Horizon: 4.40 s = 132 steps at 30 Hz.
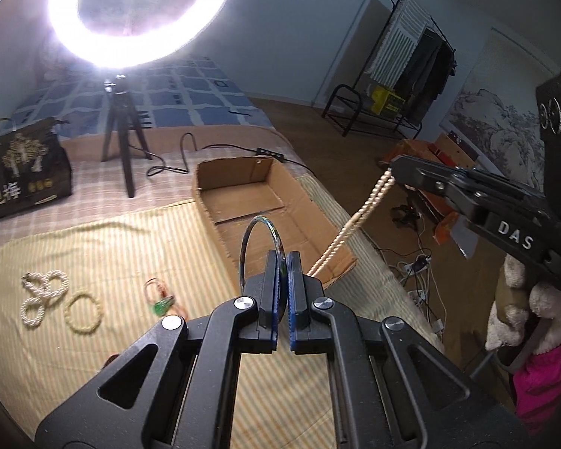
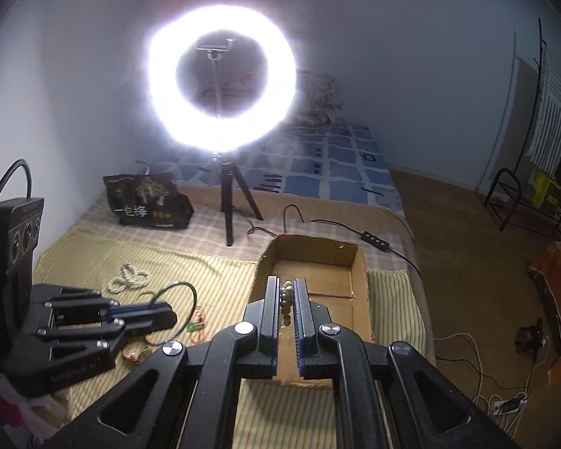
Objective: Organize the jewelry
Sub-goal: 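Lift and carry the blue bangle and pearl strand over the cardboard box with both tools, then open both tools to drop the bangle and pearl strand into the box, then move the left tool to the red-strap watch while the right tool approaches the pearl earring, then close the left tool on the watch strap while the right tool grasps the pearl earring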
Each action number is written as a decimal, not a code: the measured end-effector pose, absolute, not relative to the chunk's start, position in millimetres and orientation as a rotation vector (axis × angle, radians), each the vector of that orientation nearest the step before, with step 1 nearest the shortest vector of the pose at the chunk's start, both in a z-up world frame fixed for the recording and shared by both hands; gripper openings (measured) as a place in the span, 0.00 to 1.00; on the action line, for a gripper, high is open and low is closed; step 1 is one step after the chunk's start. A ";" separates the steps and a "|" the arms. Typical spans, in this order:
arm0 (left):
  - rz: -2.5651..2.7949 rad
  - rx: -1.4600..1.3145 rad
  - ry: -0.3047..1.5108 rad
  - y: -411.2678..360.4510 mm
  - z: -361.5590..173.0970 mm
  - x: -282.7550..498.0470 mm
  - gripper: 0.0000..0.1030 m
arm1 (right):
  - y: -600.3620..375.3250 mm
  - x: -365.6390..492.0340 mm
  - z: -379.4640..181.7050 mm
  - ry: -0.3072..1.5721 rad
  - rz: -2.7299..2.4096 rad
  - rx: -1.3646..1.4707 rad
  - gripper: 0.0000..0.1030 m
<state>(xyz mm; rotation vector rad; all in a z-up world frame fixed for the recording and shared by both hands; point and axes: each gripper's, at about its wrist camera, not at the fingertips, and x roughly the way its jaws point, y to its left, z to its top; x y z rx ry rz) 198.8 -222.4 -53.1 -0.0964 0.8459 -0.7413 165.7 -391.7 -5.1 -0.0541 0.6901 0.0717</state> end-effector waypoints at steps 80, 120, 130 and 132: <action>-0.558 0.039 0.840 -146.1 -89.5 208.1 0.65 | -419.1 210.8 -66.6 0.819 0.031 0.126 0.95; -0.419 -0.108 1.163 -66.7 -204.2 214.4 0.43 | -225.3 101.5 -205.2 1.082 0.699 -0.236 0.39; -0.402 -0.121 1.171 -68.7 -211.2 222.2 0.39 | -215.1 105.1 -216.5 1.100 0.647 -0.255 0.31; -0.397 -0.124 1.176 -69.4 -213.8 224.1 0.37 | -213.1 107.7 -217.9 1.102 0.643 -0.250 0.31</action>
